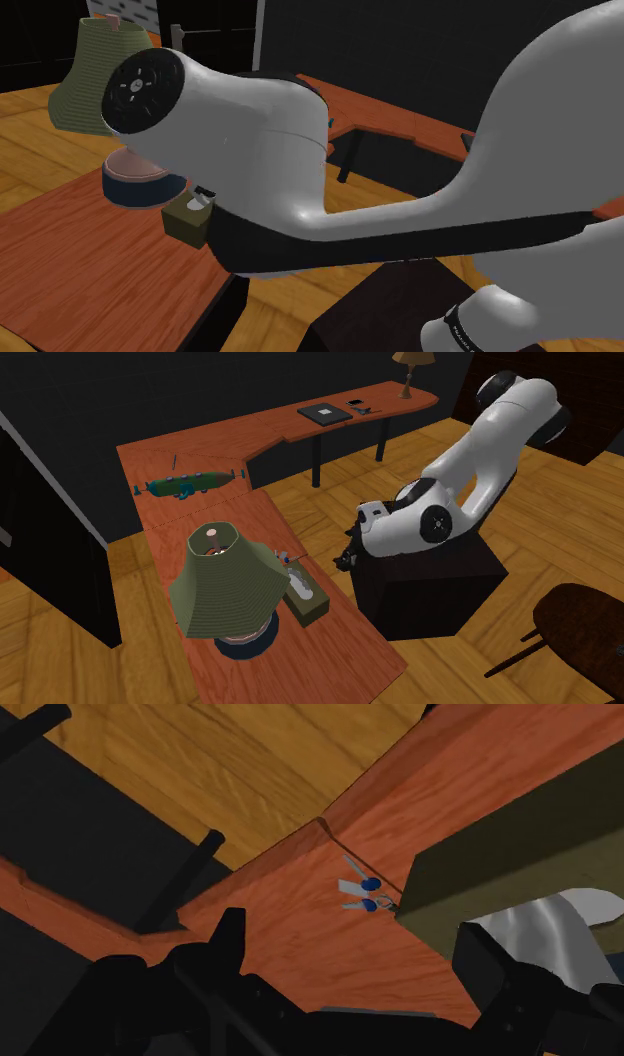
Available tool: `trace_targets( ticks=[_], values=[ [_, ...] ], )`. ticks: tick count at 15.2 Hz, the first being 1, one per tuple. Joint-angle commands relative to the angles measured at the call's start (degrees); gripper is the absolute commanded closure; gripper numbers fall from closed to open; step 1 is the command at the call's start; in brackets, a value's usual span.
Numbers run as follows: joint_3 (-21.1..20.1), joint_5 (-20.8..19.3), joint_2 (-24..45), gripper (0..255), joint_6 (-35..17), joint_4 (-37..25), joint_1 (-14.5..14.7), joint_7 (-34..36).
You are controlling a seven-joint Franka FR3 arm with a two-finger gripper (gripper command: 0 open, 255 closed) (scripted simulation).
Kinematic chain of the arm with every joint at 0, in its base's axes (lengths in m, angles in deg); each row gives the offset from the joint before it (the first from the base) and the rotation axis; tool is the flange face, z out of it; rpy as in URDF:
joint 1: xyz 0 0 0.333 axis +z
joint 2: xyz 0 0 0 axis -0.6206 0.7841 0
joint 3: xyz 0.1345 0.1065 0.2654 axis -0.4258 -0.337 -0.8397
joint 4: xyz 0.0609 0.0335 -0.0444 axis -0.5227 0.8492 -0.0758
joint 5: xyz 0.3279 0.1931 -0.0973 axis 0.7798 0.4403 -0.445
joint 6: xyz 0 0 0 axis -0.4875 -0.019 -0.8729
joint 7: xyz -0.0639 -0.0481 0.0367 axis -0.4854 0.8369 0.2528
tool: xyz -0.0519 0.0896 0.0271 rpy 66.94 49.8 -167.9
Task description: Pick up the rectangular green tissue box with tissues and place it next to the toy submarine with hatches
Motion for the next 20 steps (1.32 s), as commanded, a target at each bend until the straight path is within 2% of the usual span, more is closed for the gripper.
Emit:
trace_targets(
  ticks=[1,6,10,18,20],
  values=[
    [-5.92,4.44,-7.98,0,0.62,-5.92,-7.96,-0.17],
    [-13.00,10.01,-24.34,0,6.62,-24.34,-21.63,2.00],
    [-15.95,12.66,-37.31,0,15.67,-45.37,-33.19,4.40],
    [-15.66,12.23,-36.66,0,9.60,-38.79,-32.96,4.82],
    [-15.66,12.23,-36.66,0,9.59,-38.78,-32.96,4.82]
  ],
)
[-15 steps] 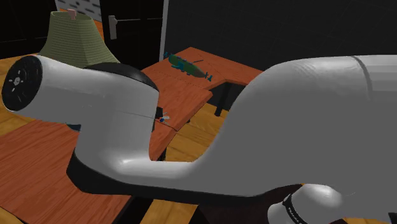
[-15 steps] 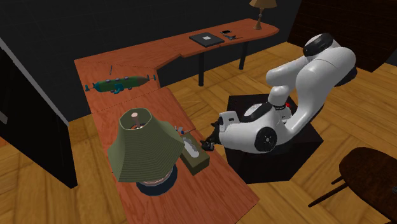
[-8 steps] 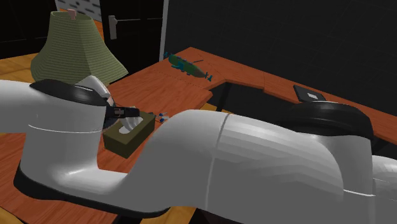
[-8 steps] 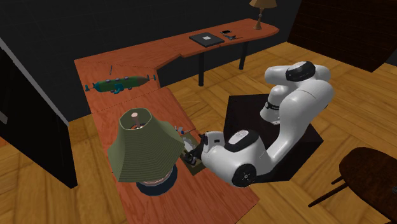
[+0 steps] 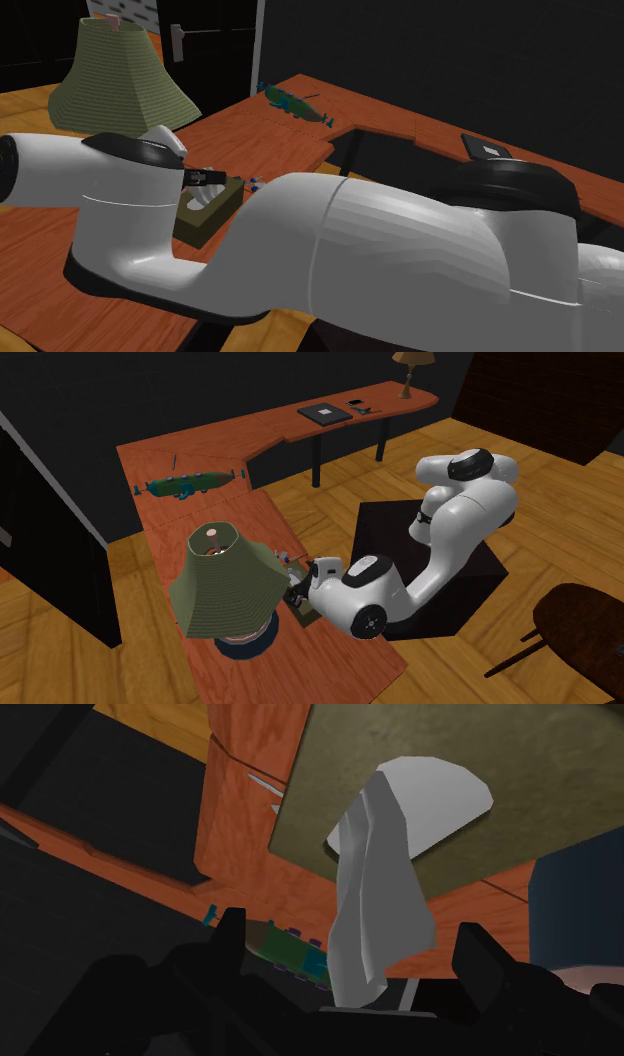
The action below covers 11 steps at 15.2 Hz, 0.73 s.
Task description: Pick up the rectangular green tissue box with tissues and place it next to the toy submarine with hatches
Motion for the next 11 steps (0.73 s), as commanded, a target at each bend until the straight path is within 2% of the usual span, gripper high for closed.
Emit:
trace_targets(
  ticks=[1,6,7,11],
  values=[
    [0.04,-0.04,0.07,0,-0.31,0.30,-0.02,-0.04],
    [0.04,-0.04,0.07,0,-0.30,0.29,-0.02,-0.04],
    [0.04,-0.04,0.07,255,-0.30,0.29,-0.02,-0.04],
    [0.04,-0.03,0.06,255,-0.28,0.25,-0.04,-0.05]
  ],
)
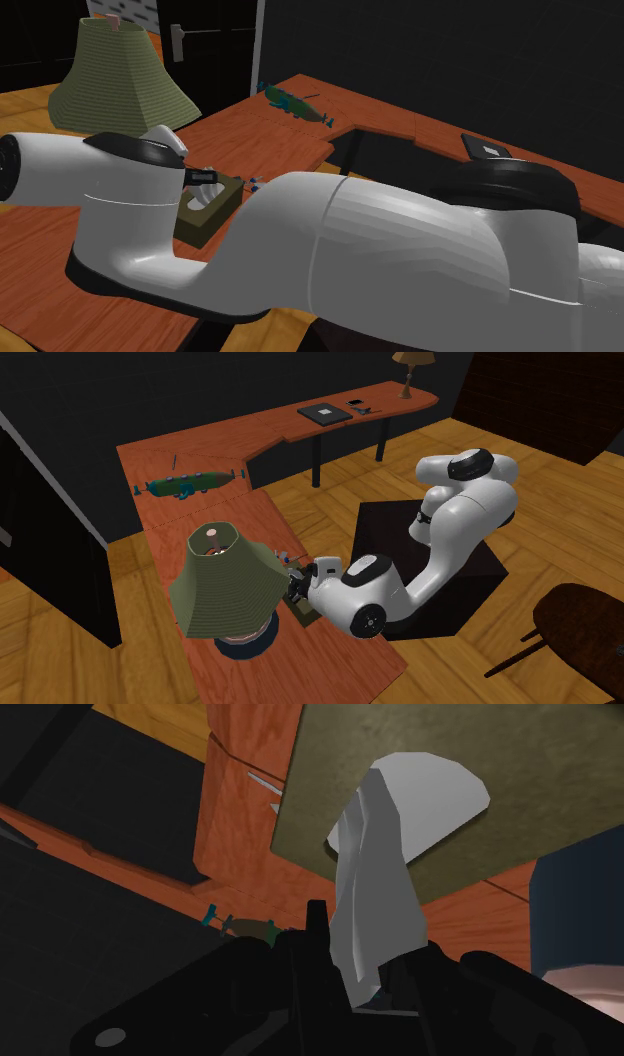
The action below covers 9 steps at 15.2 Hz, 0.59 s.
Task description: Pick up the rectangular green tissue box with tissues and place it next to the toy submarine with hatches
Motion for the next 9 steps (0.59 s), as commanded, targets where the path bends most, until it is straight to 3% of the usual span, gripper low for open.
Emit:
trace_targets(
  ticks=[1,9],
  values=[
    [-0.01,0.01,-0.02,255,0.02,0.02,-0.02,0.00],
    [0.78,-0.52,1.24,255,1.42,-0.73,0.18,-1.15]
  ],
)
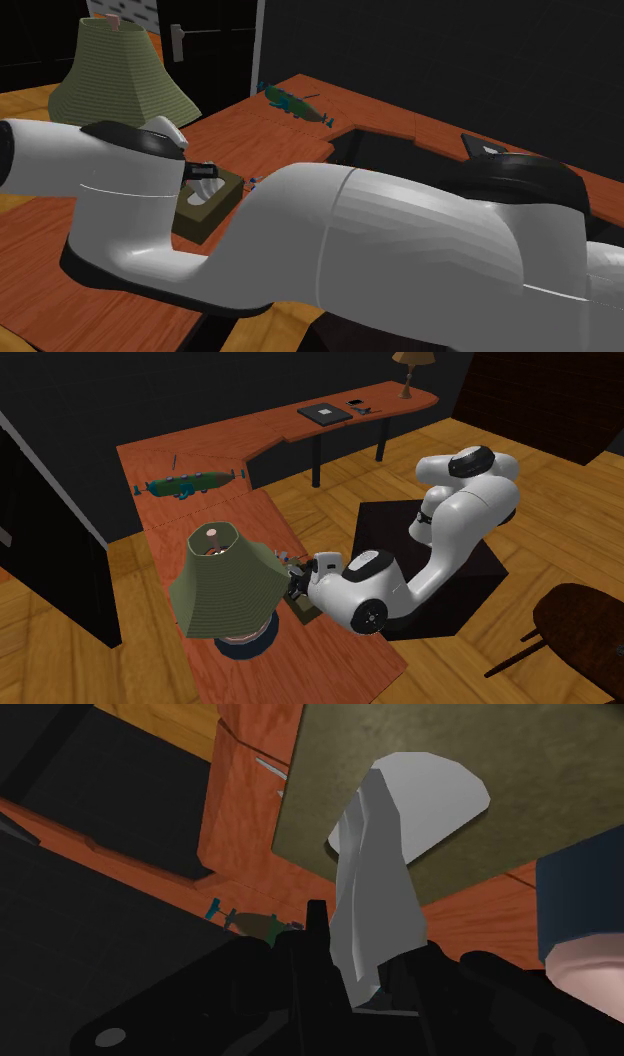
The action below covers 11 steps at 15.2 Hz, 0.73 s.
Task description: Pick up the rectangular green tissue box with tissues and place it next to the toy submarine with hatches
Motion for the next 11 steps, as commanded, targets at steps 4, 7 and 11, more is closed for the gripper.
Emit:
trace_targets(
  ticks=[4,7,11],
  values=[
    [0.91,-0.61,1.37,255,1.99,-1.43,0.05,-1.48],
    [1.43,-0.96,2.15,255,3.21,-2.41,0.01,-2.40],
    [2.07,-1.40,3.08,255,4.91,-3.96,-0.17,-3.67]
  ],
)
